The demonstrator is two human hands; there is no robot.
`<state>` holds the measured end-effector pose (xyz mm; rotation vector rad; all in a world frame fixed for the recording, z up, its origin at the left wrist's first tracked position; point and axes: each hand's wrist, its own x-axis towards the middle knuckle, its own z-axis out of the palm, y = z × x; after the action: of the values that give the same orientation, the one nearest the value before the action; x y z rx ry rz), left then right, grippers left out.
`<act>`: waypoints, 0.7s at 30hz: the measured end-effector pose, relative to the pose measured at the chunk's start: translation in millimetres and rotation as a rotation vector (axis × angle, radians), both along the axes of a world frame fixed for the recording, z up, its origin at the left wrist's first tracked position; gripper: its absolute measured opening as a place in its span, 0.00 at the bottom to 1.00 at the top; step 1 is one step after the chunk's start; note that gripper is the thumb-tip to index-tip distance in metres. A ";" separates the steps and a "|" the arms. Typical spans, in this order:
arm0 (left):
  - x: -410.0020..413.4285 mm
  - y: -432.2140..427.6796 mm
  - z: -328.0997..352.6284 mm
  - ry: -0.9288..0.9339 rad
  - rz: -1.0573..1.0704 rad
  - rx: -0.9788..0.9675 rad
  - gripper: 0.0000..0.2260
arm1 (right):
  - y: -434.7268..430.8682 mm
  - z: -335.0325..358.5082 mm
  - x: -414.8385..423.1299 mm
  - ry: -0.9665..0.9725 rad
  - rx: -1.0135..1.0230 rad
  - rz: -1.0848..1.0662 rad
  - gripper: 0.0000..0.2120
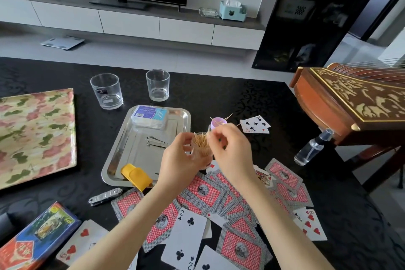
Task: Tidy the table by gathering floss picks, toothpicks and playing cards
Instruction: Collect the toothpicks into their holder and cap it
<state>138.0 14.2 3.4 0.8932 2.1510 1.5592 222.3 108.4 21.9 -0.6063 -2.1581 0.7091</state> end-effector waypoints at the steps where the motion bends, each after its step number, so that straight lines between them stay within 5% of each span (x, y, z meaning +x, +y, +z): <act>1: 0.1 0.7 -0.1 0.011 -0.008 -0.010 0.22 | -0.7 -4.7 1.4 -0.040 0.075 -0.011 0.07; 6: -3.7 6.6 -0.7 0.040 -0.026 -0.057 0.25 | 26.3 -12.3 15.3 -0.004 -0.044 -0.077 0.07; 9: -9.5 11.3 1.5 0.042 -0.014 -0.057 0.24 | 79.9 -24.6 10.0 -0.411 0.079 -0.326 0.18; 12: -15.8 16.4 2.2 0.040 0.002 -0.047 0.24 | 123.1 -34.2 -4.7 -0.879 0.147 -0.211 0.31; 15: -21.5 22.5 1.8 0.038 0.007 -0.046 0.24 | 150.1 -32.9 -26.5 -1.072 0.167 -0.086 0.35; 21: -29.2 28.4 0.0 0.050 -0.011 -0.068 0.22 | 176.5 -23.5 -54.0 -1.114 0.119 -0.033 0.18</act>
<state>108.8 42.6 3.4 0.9297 2.2149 1.4640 168.4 284.9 -1.6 -1.1449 -3.1424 0.1888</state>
